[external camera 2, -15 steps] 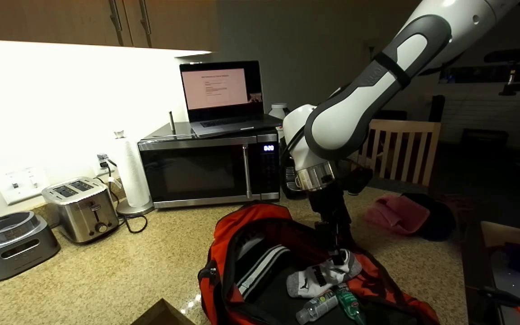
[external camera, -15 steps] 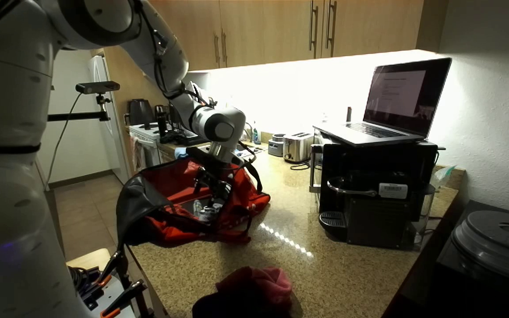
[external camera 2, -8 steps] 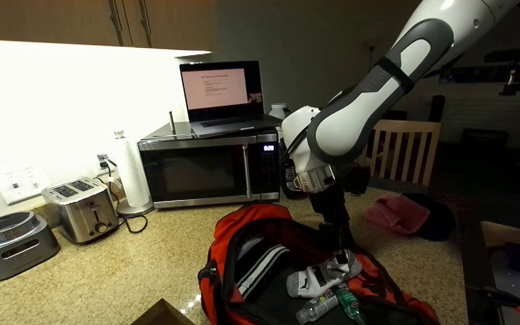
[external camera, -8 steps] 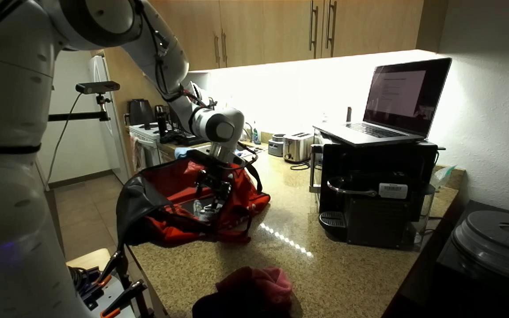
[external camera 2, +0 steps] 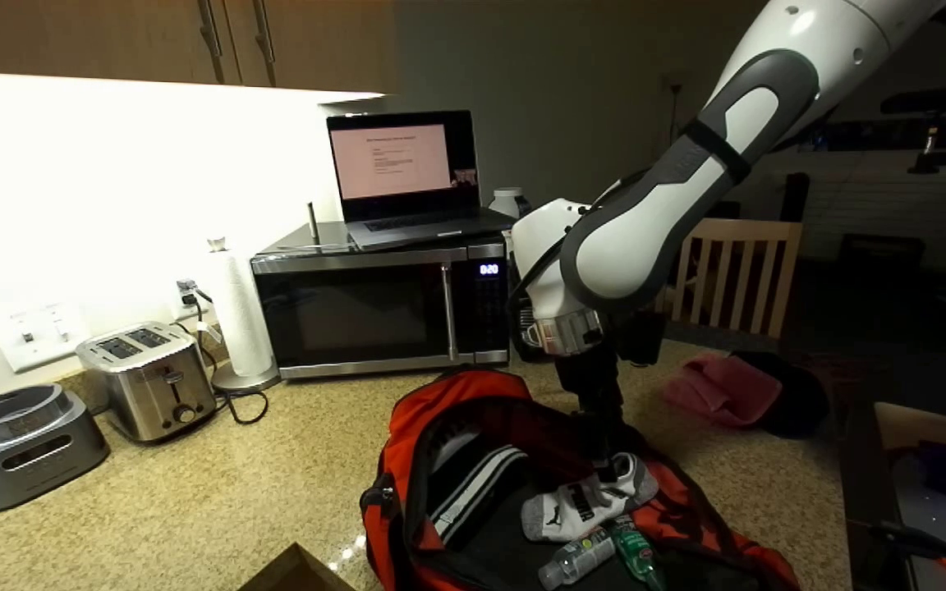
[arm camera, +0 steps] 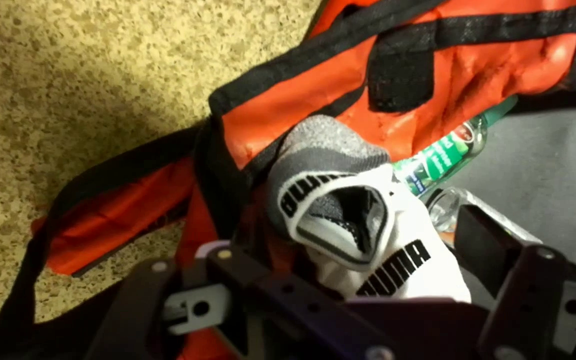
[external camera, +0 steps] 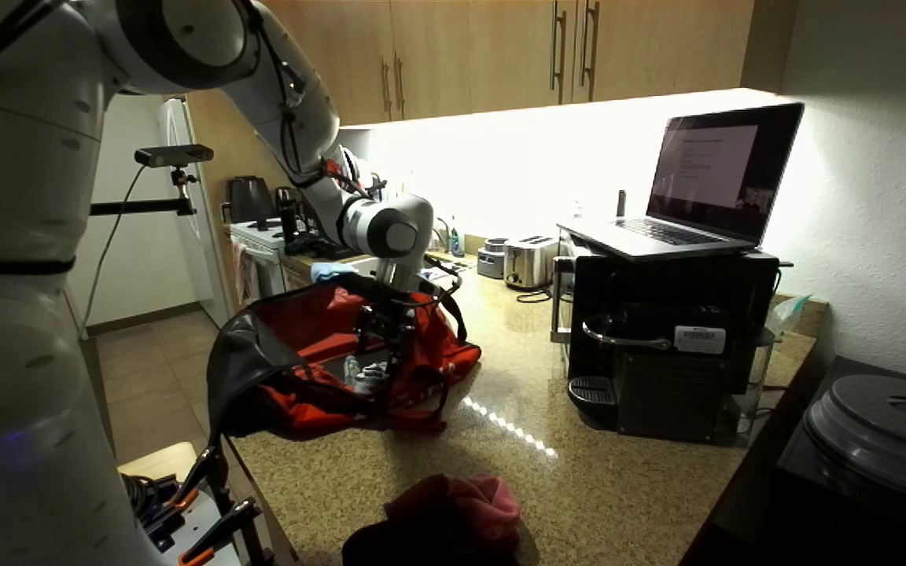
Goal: Remove the sock from the bag
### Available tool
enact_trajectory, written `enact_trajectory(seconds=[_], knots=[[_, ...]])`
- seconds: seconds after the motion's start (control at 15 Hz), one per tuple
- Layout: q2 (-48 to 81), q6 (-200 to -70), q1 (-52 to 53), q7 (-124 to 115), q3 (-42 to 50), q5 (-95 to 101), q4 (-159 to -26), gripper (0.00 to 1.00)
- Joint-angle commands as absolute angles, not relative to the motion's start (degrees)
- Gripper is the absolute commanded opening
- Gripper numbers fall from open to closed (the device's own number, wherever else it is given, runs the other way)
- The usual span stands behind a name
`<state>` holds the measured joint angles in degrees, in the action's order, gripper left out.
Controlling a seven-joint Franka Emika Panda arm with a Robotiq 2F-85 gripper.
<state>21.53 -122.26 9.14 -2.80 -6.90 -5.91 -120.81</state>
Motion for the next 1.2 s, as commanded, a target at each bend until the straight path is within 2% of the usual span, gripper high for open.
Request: enact_trajectory(seconds=[0.0,1.13], knots=[[22.47,-125.67,8.19,-0.73,-7.82,-7.72,-121.2,1.0],[23.73,-124.47,6.3,-0.62,-7.9,-15.64,-121.49,1.0]])
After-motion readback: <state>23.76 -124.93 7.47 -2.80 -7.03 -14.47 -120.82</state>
